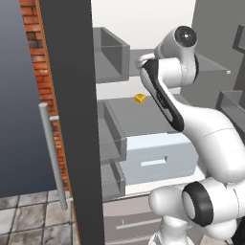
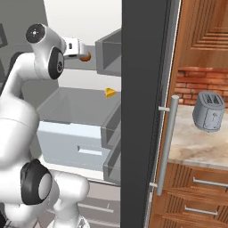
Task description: Pick up the peach and tangerine from the fridge and place one fruit on each plate on the dining counter.
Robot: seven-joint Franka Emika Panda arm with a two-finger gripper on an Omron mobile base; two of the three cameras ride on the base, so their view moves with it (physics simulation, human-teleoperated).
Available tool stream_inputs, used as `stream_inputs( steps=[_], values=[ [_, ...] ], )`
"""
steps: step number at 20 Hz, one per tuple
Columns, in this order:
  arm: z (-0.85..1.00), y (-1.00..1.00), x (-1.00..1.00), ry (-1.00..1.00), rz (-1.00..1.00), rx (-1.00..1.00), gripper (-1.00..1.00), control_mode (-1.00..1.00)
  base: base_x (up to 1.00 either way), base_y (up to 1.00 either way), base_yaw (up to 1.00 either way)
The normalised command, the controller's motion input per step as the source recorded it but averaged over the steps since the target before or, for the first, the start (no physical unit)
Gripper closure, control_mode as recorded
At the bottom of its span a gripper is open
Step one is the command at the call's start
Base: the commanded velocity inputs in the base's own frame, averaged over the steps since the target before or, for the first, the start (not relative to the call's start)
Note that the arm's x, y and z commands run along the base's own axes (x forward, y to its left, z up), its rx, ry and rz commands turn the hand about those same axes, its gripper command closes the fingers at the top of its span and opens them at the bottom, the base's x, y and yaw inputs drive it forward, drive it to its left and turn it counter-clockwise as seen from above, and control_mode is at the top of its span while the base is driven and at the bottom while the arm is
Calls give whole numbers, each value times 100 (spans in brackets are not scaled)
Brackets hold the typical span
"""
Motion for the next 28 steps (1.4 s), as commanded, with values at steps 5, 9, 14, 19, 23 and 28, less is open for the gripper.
stream_inputs(
  steps=[5,9,14,19,23,28],
  values=[
    [-10,-1,49,0,0,0,-100,-100,0,0,0],
    [-10,0,41,0,0,0,-100,-100,0,0,0],
    [-9,0,45,0,-1,0,-100,-100,0,0,0],
    [-7,0,50,3,-1,0,-100,-100,0,0,0],
    [-4,0,50,8,-1,0,-100,-100,0,0,0],
    [-10,0,39,5,0,0,-100,-100,0,0,0]
  ],
)
